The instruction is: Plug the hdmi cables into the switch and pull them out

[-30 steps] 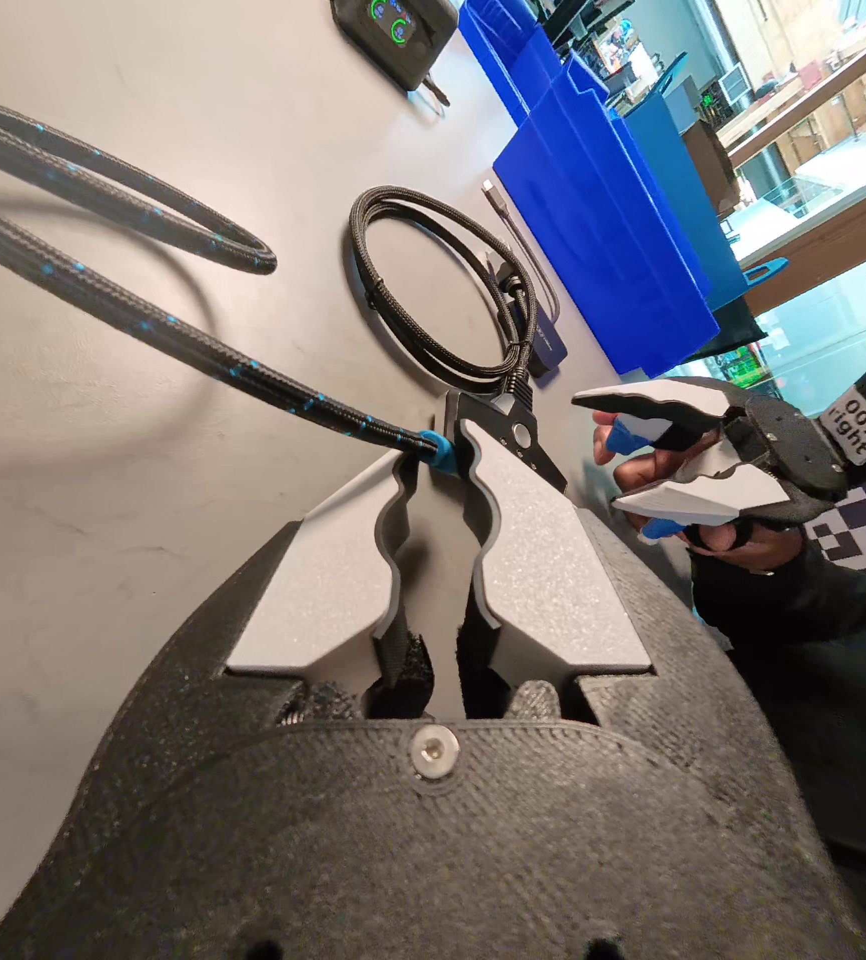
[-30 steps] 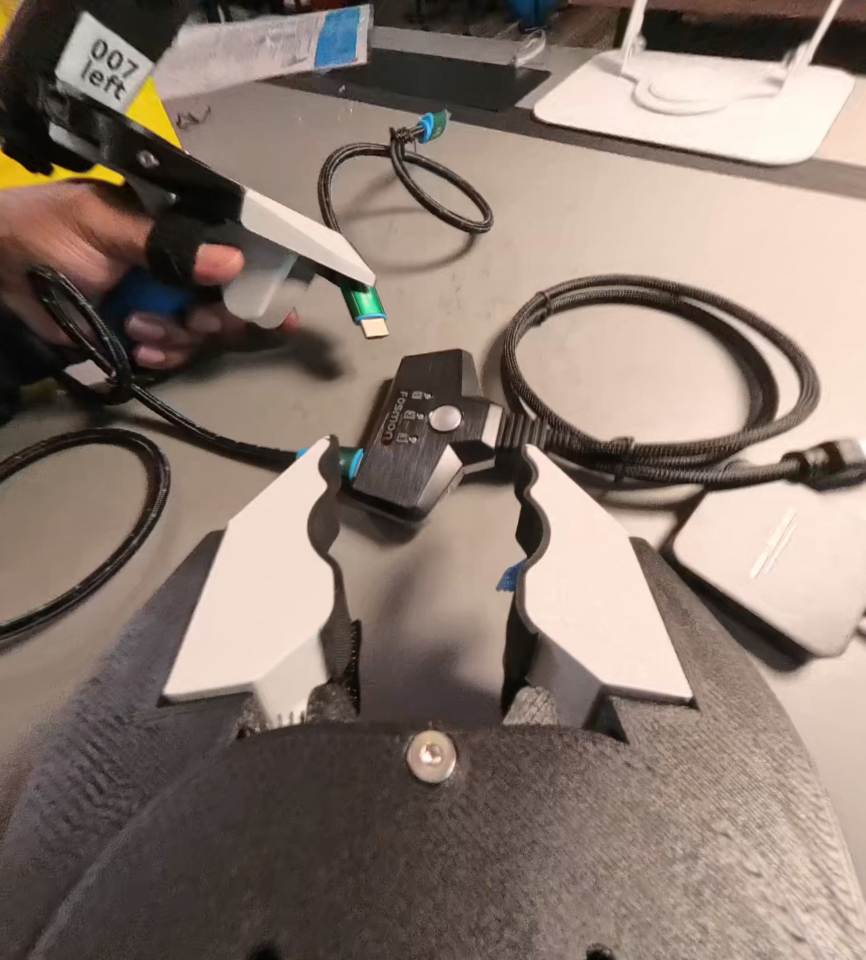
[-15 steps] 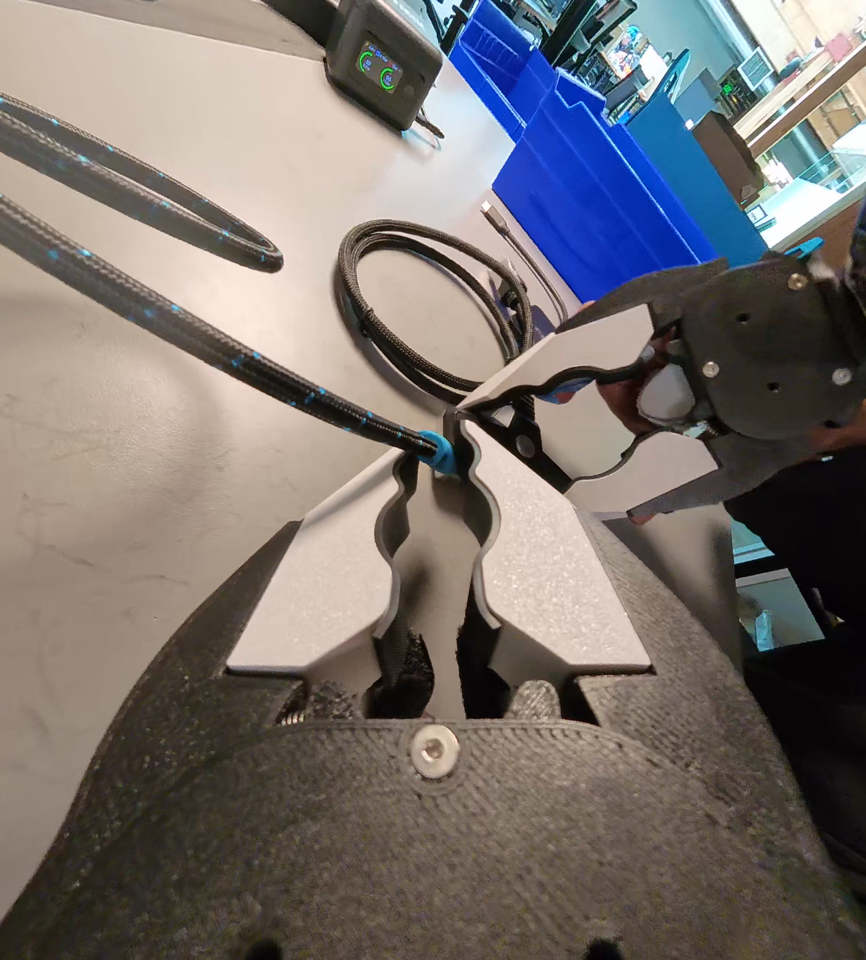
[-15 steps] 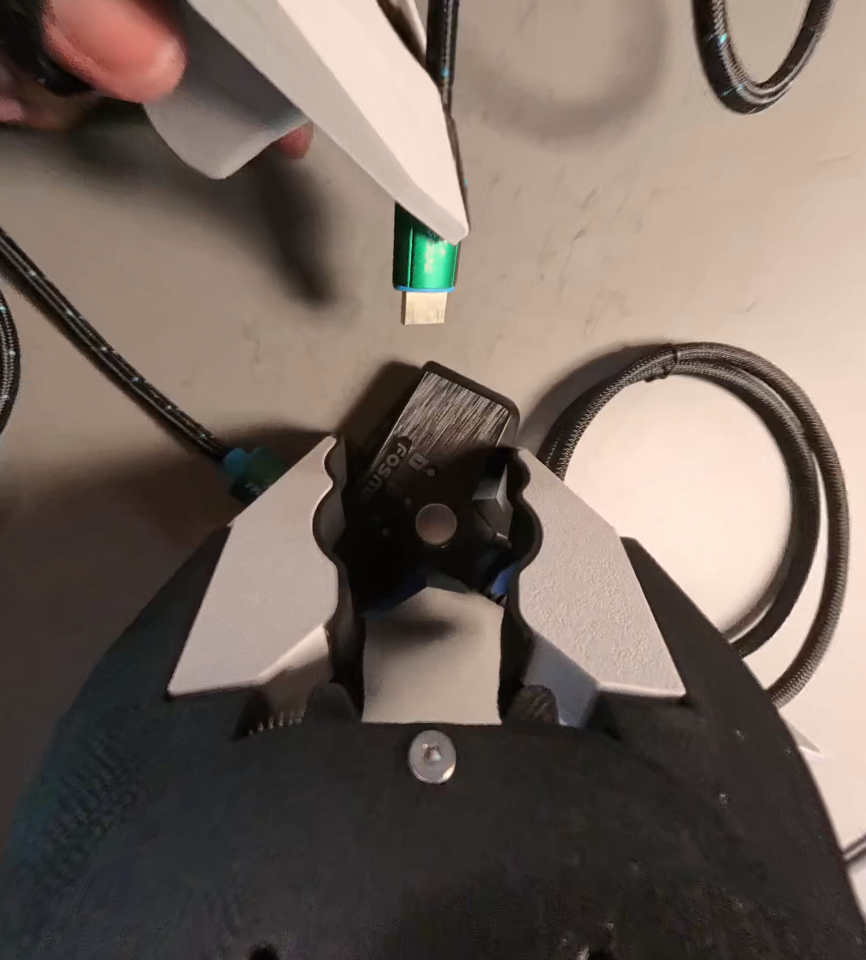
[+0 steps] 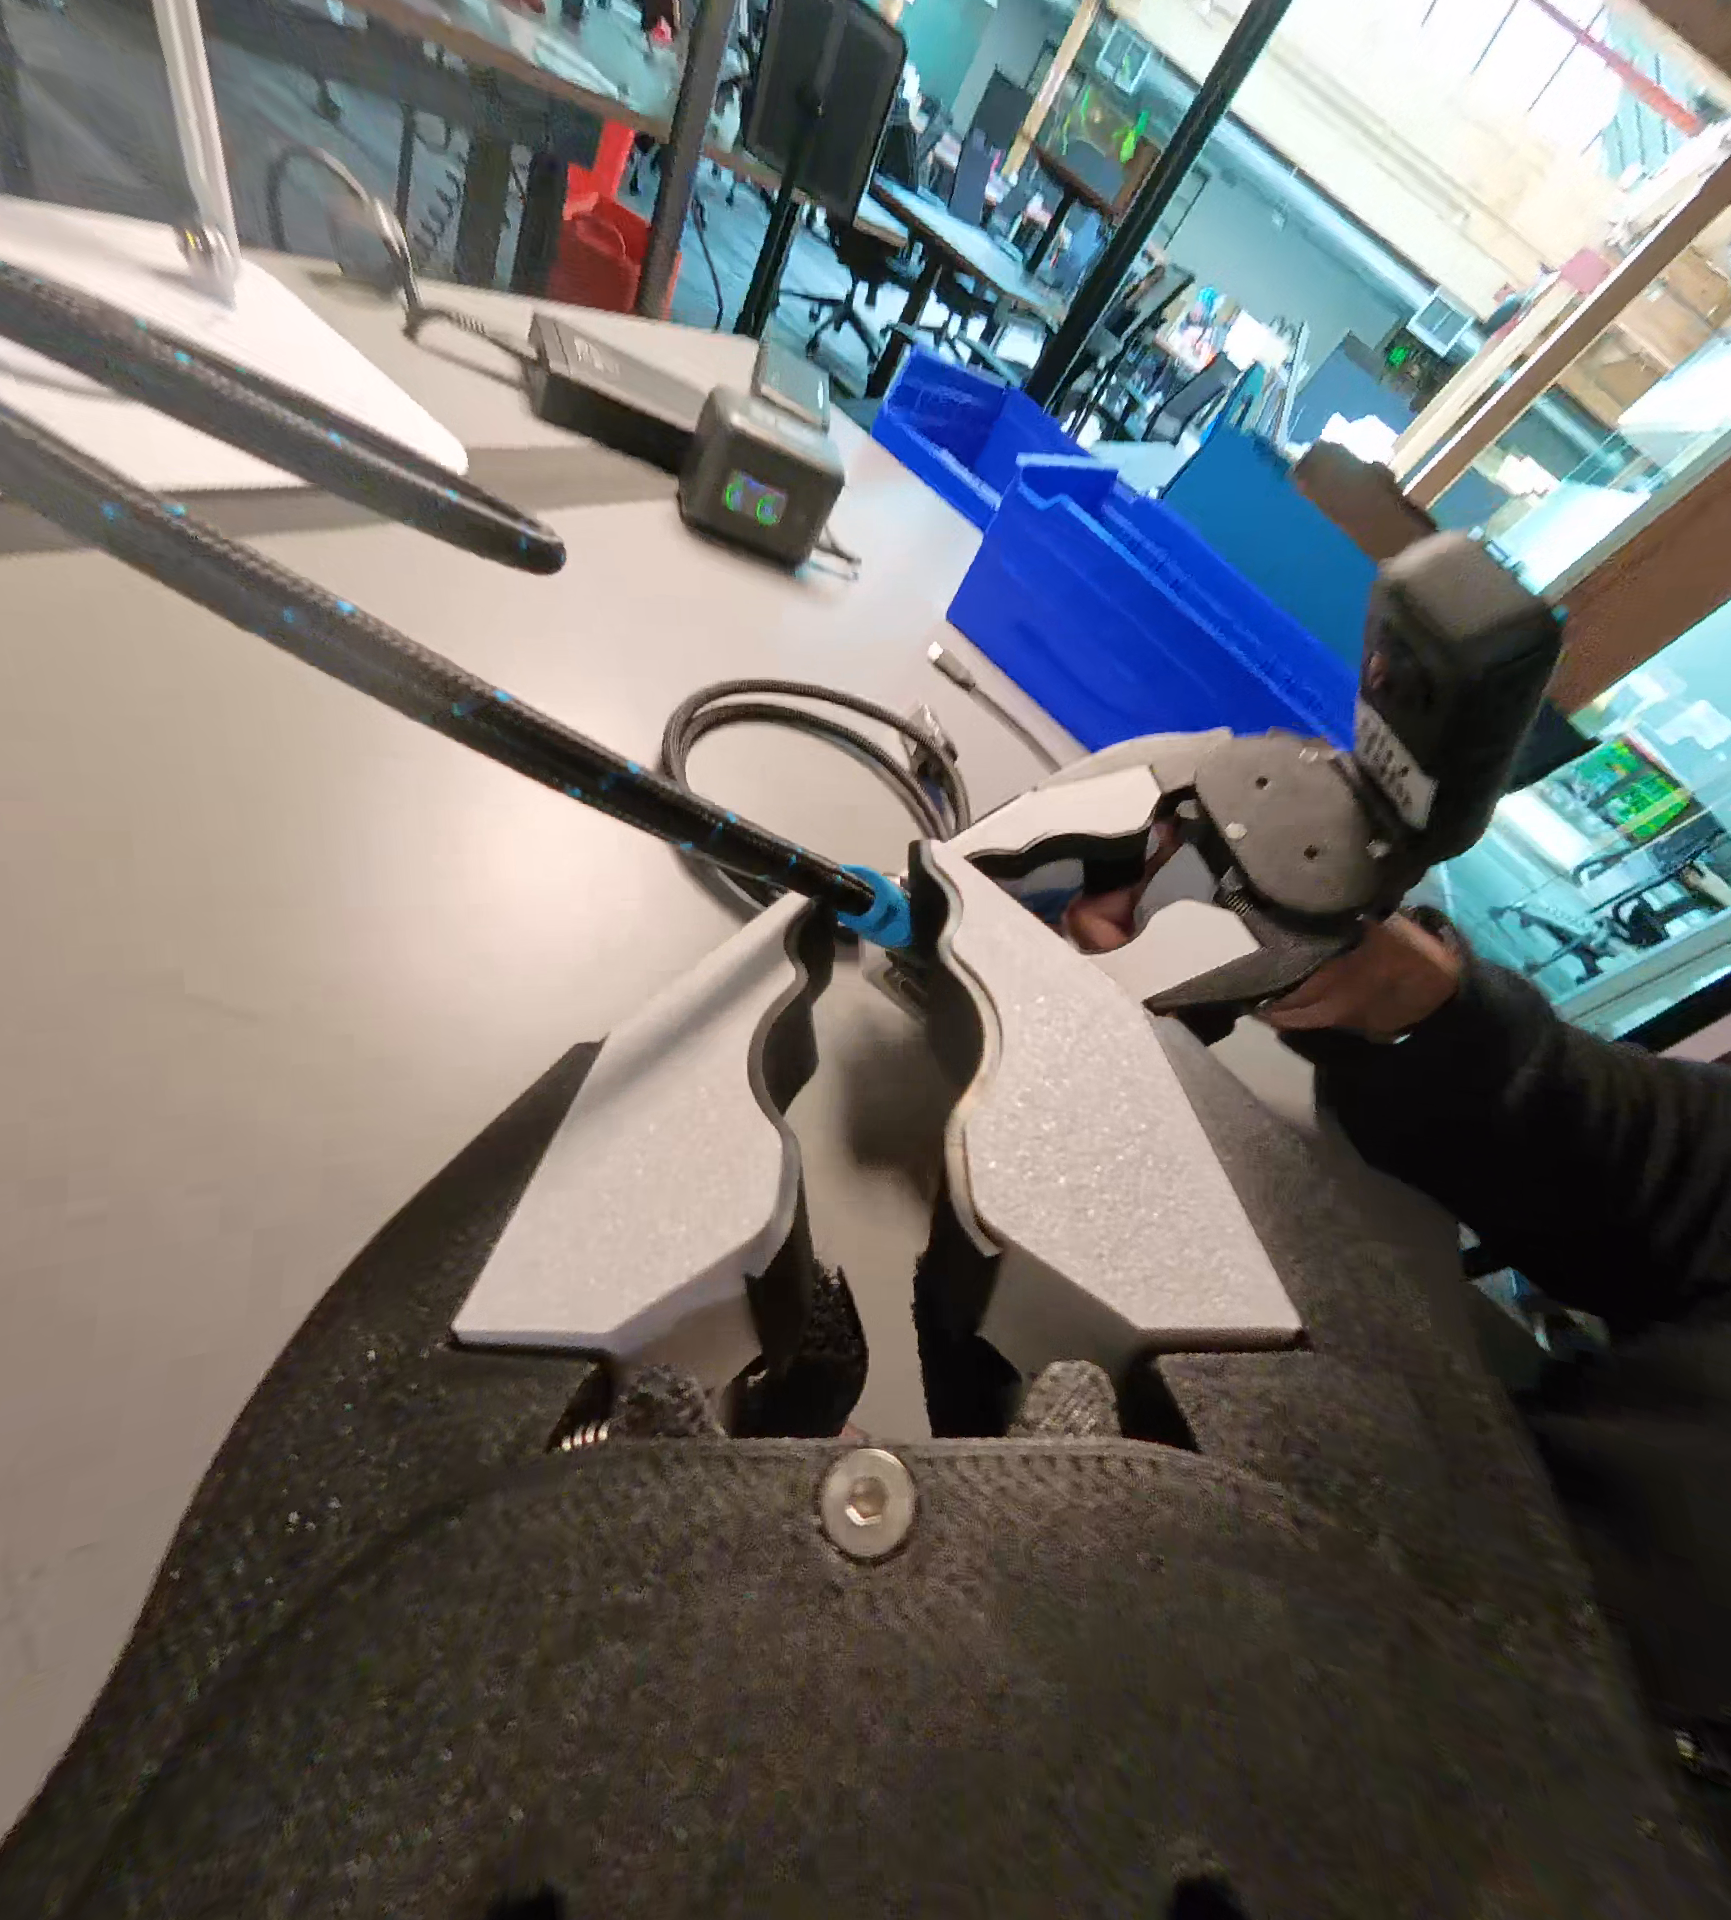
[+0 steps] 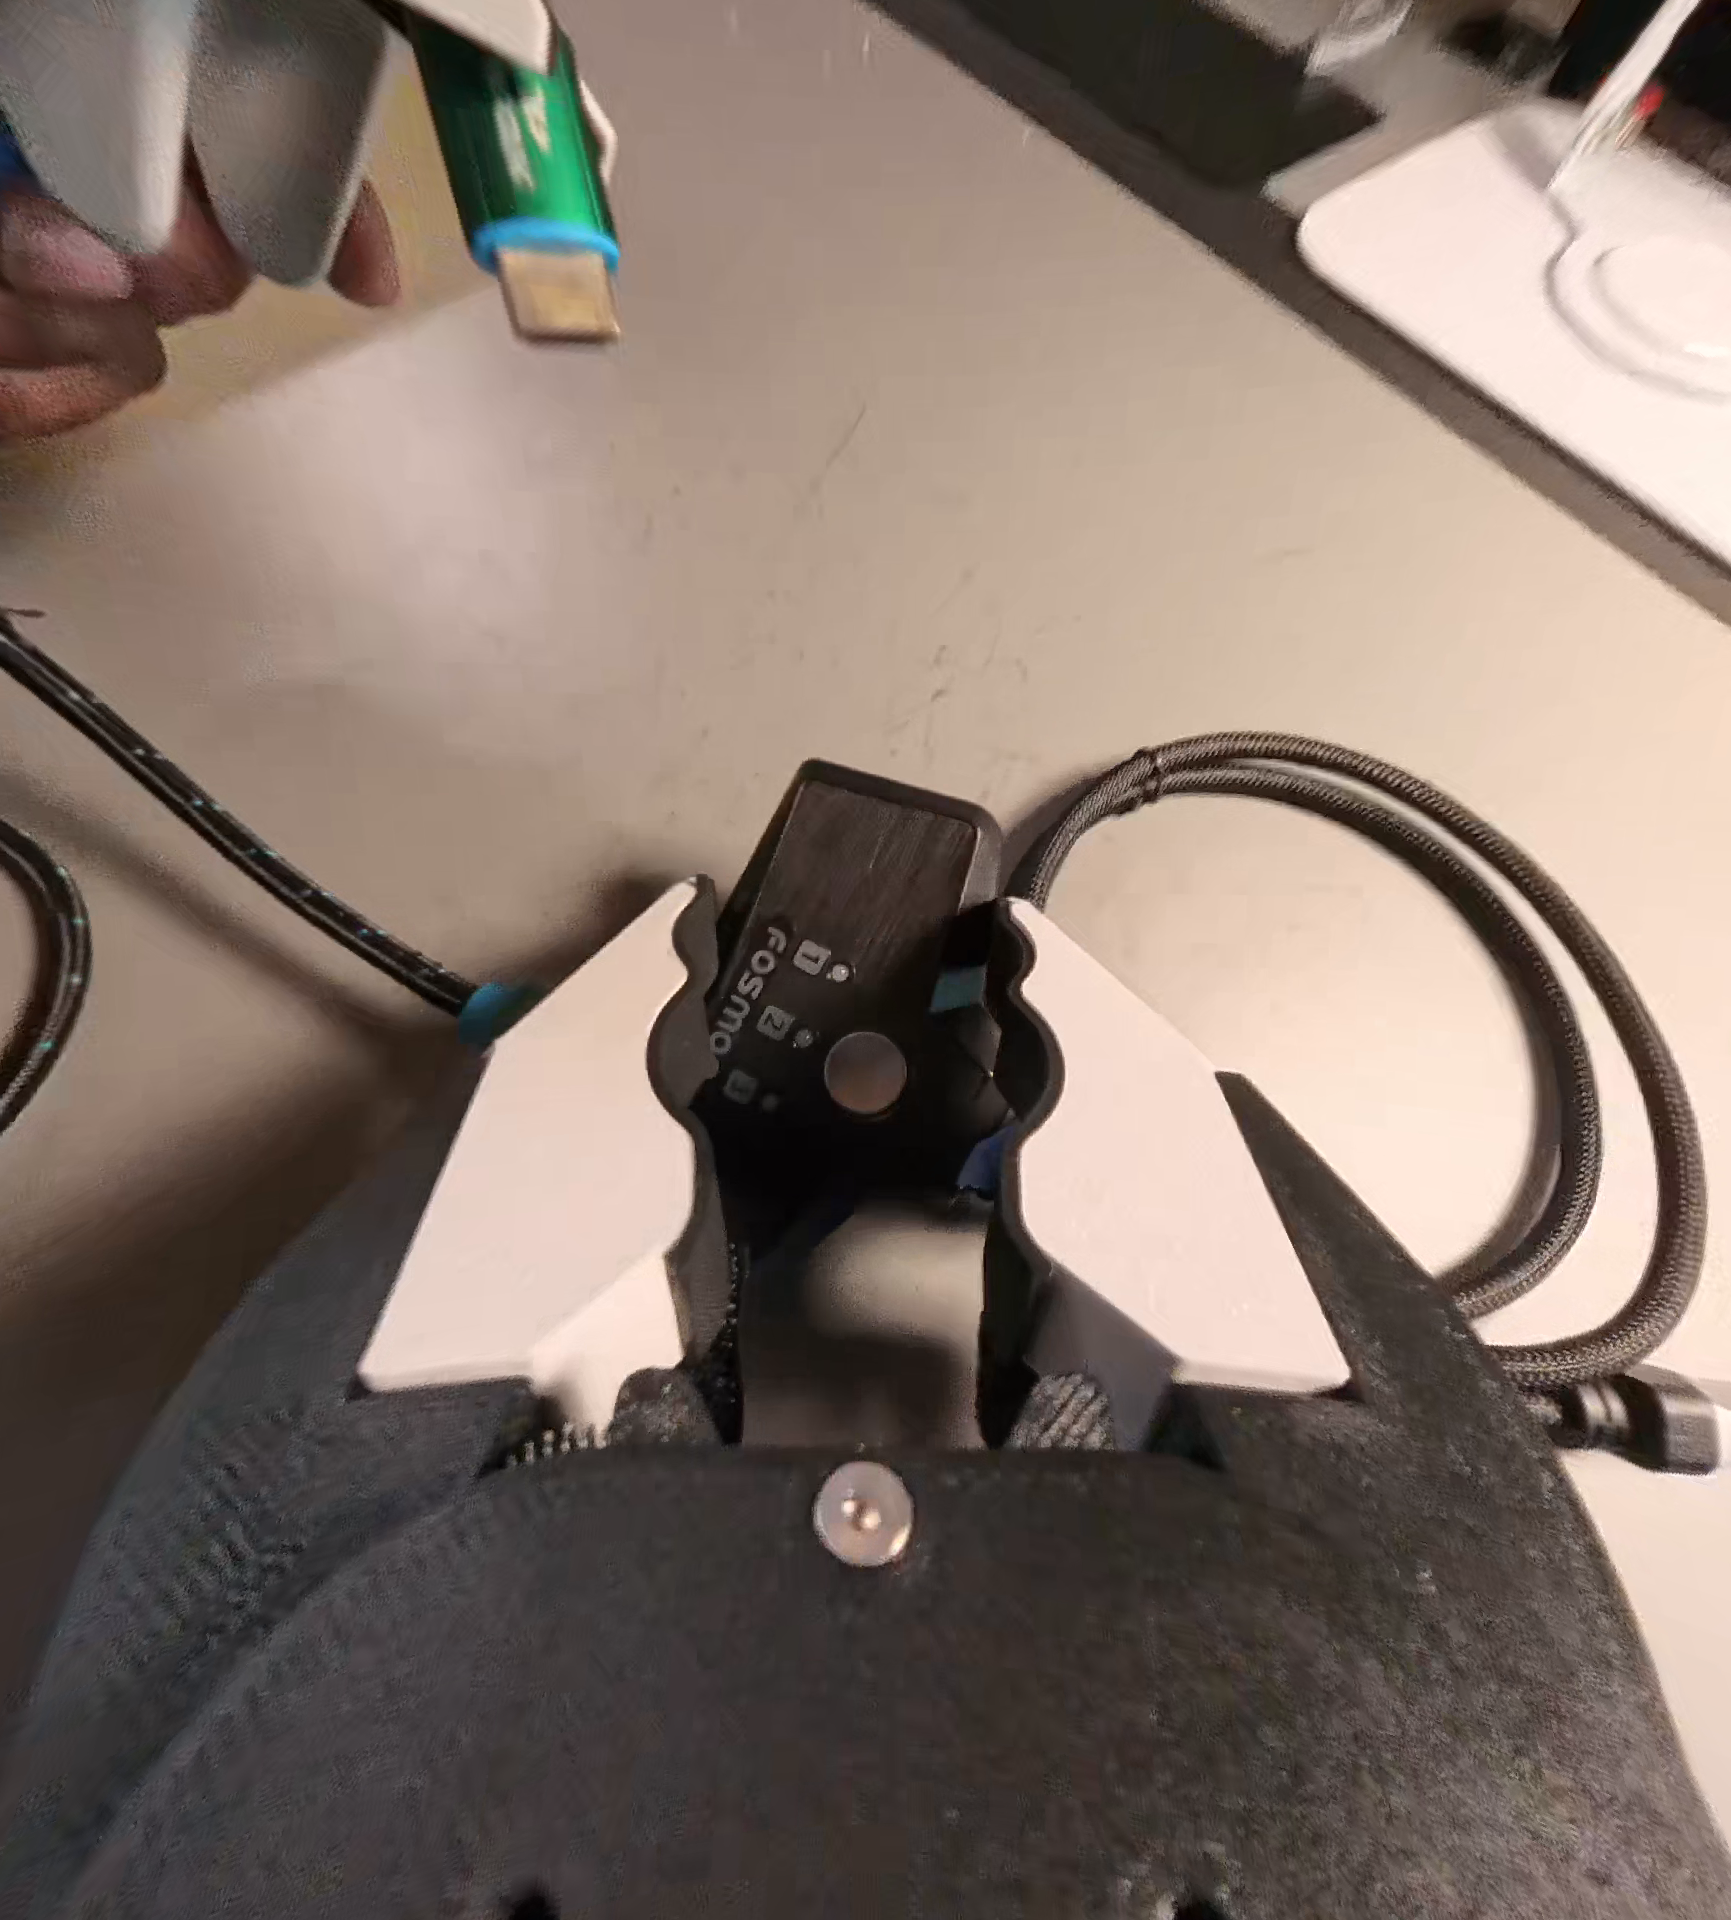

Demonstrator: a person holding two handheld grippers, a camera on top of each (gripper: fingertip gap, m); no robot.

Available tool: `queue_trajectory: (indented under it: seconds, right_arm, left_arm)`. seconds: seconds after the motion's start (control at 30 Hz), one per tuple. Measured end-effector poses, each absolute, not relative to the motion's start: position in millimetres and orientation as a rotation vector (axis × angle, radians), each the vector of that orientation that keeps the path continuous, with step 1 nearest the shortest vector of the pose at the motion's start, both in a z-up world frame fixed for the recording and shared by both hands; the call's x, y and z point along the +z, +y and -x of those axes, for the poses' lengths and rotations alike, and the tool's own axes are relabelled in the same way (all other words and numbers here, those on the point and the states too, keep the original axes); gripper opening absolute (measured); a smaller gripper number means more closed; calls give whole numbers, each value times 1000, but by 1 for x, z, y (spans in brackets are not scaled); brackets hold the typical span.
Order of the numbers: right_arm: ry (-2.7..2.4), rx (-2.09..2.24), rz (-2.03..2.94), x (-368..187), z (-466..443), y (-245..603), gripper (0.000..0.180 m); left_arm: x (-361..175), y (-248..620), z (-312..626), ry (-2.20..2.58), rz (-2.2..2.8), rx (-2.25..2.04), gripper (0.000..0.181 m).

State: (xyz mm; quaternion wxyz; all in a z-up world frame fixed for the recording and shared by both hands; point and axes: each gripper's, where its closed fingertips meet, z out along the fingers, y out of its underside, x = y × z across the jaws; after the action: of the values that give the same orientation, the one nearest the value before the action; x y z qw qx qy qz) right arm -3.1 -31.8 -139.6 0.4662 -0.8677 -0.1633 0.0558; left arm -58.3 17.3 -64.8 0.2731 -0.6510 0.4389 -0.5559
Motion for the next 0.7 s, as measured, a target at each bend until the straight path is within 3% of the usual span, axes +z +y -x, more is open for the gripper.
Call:
queue_trajectory:
  seconds: [0.03,0.27,0.7]
  right_arm:
    - [-387,123,2094,-135,1,-32,50]
    - [-343,73,2020,-128,-9,-32,49]
    - [-483,-26,1852,-116,29,-44,47]
  left_arm:
    - [-56,18,62,1158,1747,-1504,16]
    - [-1,28,82,1068,1586,-1424,16]
    - [-96,8,29,970,1815,-1617,13]
